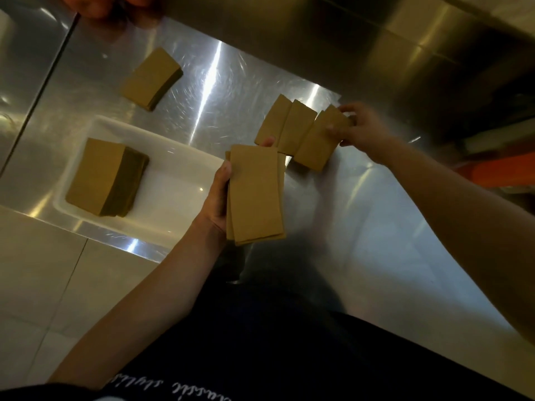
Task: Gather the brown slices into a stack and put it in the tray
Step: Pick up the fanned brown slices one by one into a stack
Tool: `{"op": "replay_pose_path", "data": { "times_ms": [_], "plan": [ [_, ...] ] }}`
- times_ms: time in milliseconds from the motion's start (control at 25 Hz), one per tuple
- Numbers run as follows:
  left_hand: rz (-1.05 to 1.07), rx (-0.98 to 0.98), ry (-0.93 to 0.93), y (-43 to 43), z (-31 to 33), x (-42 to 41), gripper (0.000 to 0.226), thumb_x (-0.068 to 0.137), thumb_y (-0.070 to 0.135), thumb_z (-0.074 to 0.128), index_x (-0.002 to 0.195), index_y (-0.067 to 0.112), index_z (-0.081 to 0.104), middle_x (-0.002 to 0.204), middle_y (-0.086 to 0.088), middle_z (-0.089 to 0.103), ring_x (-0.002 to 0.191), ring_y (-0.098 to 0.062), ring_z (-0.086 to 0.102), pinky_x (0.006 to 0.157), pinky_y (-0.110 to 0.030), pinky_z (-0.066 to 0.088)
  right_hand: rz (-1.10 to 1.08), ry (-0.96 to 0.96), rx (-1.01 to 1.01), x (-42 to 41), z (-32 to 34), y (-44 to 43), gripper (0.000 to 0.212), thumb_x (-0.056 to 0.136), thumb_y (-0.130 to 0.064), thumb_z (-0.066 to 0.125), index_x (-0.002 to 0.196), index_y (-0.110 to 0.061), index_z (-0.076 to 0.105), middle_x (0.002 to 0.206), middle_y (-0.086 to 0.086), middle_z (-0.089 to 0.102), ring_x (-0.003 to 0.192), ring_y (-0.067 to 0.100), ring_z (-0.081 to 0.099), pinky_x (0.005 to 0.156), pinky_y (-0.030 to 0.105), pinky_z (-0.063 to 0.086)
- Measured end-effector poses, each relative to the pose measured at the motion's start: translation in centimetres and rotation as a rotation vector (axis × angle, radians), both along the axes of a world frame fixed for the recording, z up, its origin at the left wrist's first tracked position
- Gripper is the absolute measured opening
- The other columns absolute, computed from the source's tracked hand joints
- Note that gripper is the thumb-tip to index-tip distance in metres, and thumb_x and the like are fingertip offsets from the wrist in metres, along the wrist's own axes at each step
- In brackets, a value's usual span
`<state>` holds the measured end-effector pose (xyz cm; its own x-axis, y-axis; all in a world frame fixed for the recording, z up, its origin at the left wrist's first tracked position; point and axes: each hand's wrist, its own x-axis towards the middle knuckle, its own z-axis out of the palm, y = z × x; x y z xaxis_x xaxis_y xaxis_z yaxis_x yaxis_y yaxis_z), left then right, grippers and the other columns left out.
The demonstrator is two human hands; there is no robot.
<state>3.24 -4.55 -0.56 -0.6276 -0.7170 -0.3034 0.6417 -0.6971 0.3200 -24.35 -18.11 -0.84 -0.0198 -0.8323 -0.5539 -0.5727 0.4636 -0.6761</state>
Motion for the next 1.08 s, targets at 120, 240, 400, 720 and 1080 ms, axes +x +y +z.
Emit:
{"op": "replay_pose_path", "data": {
  "times_ms": [120, 240, 400, 720, 1080],
  "plan": [
    [0.013, 0.004, -0.016, 0.1, 0.3, -0.1, 0.115, 0.069, 0.057, 0.08, 0.158, 0.025, 0.016, 0.129, -0.01, 0.053, 0.105, -0.024, 0.065, 0.087, -0.044, 0.057, 0.212, 0.328, 0.006, 1.5, -0.8, -0.9, 0.086, 0.073, -0.032, 0.082, 0.141, -0.008, 0.034, 0.139, 0.016, 0.045, 0.122, 0.03, 0.048, 0.099, 0.039, 0.045],
    [0.025, 0.014, -0.02, 0.3, 0.5, 0.2, 0.114, 0.069, 0.057, 0.081, 0.158, 0.026, 0.017, 0.129, -0.01, 0.055, 0.106, -0.024, 0.065, 0.087, -0.044, 0.057, 0.311, 0.545, 0.001, 2.6, -1.8, -0.4, 0.089, 0.07, -0.039, 0.082, 0.137, -0.004, 0.036, 0.139, 0.018, 0.044, 0.127, 0.033, 0.042, 0.101, 0.04, 0.038],
    [0.042, 0.0, 0.005, 0.2, 0.7, 0.7, 0.114, 0.07, 0.055, 0.081, 0.158, 0.026, 0.016, 0.128, -0.01, 0.055, 0.105, -0.024, 0.066, 0.088, -0.044, 0.057, 0.242, 0.424, -0.019, 2.0, -1.3, -0.1, 0.068, 0.07, -0.031, 0.083, 0.12, -0.006, 0.045, 0.119, 0.014, 0.049, 0.106, 0.026, 0.049, 0.077, 0.031, 0.045],
    [0.064, 0.018, -0.037, 0.4, 1.1, 0.8, 0.118, 0.065, 0.055, 0.084, 0.158, 0.026, 0.019, 0.127, -0.01, 0.054, 0.101, -0.023, 0.067, 0.086, -0.043, 0.058, 0.262, 0.216, 0.056, 4.9, 0.2, -3.1, 0.083, 0.073, -0.023, 0.082, 0.139, -0.007, 0.035, 0.139, 0.016, 0.044, 0.119, 0.03, 0.05, 0.088, 0.037, 0.052],
    [0.109, 0.005, -0.045, 0.4, 1.1, 1.8, 0.117, 0.066, 0.058, 0.082, 0.158, 0.025, 0.017, 0.128, -0.01, 0.055, 0.101, -0.023, 0.067, 0.085, -0.043, 0.059, 0.3, 0.319, -0.095, 5.8, -0.6, -1.1, 0.066, 0.074, -0.029, 0.081, 0.121, -0.008, 0.04, 0.115, 0.01, 0.047, 0.102, 0.023, 0.05, 0.079, 0.033, 0.044]
  ]
}}
